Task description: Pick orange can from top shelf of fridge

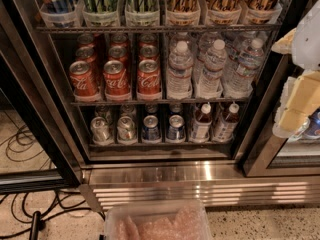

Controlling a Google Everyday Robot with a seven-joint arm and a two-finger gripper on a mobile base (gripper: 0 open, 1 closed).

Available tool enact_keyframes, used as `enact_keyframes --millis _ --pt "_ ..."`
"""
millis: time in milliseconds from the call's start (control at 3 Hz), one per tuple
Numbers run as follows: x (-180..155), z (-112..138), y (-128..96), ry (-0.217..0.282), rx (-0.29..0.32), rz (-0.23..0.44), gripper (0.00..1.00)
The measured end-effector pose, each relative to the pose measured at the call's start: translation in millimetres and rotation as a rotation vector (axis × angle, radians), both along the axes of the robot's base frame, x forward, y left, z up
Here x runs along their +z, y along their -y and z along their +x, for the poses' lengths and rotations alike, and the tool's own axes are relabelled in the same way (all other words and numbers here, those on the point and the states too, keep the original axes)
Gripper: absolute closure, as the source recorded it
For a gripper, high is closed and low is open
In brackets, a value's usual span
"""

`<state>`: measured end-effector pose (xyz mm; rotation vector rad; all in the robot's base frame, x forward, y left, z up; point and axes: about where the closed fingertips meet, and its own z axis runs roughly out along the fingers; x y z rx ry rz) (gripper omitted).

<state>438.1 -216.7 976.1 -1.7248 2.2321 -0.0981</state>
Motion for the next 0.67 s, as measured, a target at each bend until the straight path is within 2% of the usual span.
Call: enact_keyframes --millis 333,667 --pt "0.0 0.0 0.0 0.0 0.0 0.0 0.0" --pt "-0.3 4.3 -0.4 0.053 -0.033 0.072 0.0"
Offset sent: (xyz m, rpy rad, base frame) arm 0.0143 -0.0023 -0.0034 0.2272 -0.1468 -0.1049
